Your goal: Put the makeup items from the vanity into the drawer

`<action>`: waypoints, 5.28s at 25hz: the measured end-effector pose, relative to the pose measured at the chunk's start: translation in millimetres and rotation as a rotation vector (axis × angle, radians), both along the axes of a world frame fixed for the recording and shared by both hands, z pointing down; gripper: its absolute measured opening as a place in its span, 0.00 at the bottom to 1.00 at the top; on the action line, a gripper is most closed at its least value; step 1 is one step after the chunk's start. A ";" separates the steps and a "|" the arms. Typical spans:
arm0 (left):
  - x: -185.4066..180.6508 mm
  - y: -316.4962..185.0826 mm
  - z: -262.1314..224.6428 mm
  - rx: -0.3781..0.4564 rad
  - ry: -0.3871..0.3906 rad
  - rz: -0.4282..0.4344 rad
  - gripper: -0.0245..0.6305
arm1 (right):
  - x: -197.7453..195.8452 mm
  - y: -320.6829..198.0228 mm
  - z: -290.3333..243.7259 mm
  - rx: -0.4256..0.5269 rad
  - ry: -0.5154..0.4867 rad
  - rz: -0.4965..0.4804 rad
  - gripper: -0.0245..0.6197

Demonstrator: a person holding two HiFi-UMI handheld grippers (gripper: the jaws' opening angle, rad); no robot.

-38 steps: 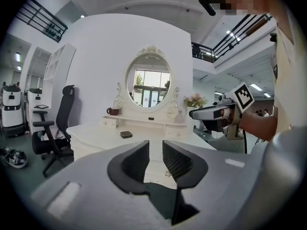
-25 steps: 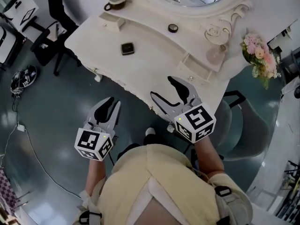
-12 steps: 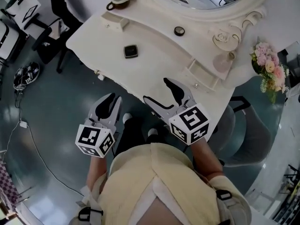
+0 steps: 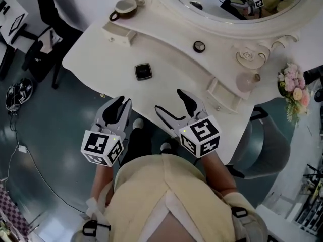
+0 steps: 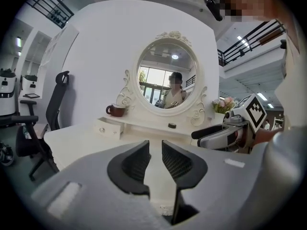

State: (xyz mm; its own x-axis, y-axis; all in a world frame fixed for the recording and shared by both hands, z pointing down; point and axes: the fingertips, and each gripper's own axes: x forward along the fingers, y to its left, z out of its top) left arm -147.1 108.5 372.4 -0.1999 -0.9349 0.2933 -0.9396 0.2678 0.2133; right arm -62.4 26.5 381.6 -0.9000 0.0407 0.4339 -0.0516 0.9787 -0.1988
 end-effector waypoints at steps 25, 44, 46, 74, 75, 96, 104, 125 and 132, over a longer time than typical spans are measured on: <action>-131.2 -47.0 66.1 -0.110 0.141 0.201 0.16 | -134.1 -27.1 103.9 -0.093 0.255 0.253 0.60; -149.3 -46.1 94.6 -0.141 0.187 0.244 0.16 | -154.0 -34.4 139.6 -0.001 0.357 0.356 0.61; -149.3 -46.2 94.4 -0.138 0.187 0.247 0.16 | -152.3 -35.5 143.1 0.003 0.370 0.374 0.59; -120.6 -77.9 76.6 -0.085 0.130 0.319 0.15 | -114.1 -37.2 85.1 0.088 0.279 0.331 0.54; -116.0 -80.4 73.8 -0.083 0.128 0.321 0.15 | -109.1 -39.3 79.4 0.091 0.269 0.333 0.54; 48.8 -183.8 26.9 -0.018 0.094 0.621 0.15 | 64.3 -128.1 18.0 0.178 0.271 0.505 0.54; 93.3 -210.9 23.7 -0.018 0.095 0.718 0.15 | 116.8 -158.6 20.5 0.142 0.314 0.550 0.54; 158.4 -256.2 18.9 0.012 0.121 0.880 0.15 | 164.5 -190.3 56.8 -0.277 0.523 0.465 0.54; 158.5 -254.6 16.3 0.029 0.131 0.888 0.15 | 155.1 -195.4 64.0 -0.303 0.566 0.417 0.54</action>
State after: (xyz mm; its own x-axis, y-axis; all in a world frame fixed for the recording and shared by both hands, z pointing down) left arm 11.4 -146.1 388.8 0.6338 -0.7365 0.2364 -0.7655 -0.5534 0.3283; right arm 92.7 -168.9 445.6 -0.5105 -0.0624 0.8576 -0.5786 0.7627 -0.2890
